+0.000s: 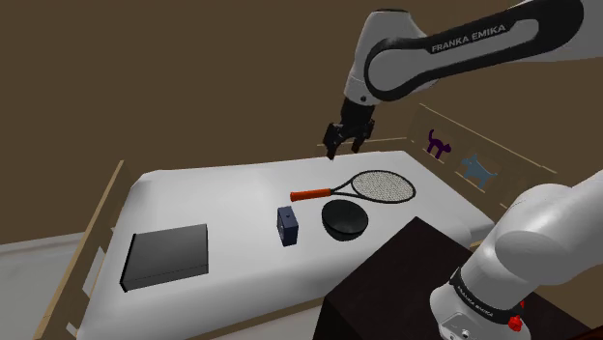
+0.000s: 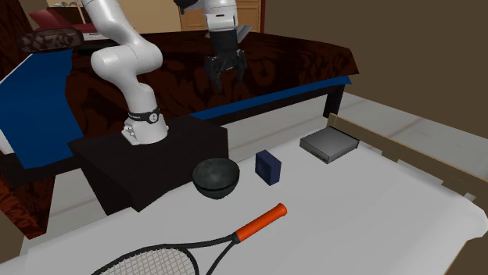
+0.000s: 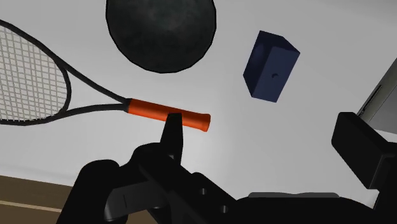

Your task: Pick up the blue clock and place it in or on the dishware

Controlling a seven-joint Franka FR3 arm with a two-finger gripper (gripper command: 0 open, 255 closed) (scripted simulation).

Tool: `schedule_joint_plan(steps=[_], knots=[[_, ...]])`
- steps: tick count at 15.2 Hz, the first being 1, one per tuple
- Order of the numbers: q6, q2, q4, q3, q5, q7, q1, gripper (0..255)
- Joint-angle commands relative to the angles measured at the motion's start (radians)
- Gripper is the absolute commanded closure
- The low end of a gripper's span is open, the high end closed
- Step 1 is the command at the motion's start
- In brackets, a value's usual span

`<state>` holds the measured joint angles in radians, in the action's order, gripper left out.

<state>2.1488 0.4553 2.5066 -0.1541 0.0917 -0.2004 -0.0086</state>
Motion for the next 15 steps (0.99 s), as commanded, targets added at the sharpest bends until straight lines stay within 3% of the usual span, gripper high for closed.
schedule_joint_plan(steps=[1,8,15], knots=[[0.071,-0.069,0.009,-0.022,-0.001,-0.028,0.001,0],[0.256,-0.342,-0.045,-0.082,-0.055,-0.142,-0.008,0],[0.388,-0.636,-0.164,-0.092,-0.175,-0.290,0.009,0]])
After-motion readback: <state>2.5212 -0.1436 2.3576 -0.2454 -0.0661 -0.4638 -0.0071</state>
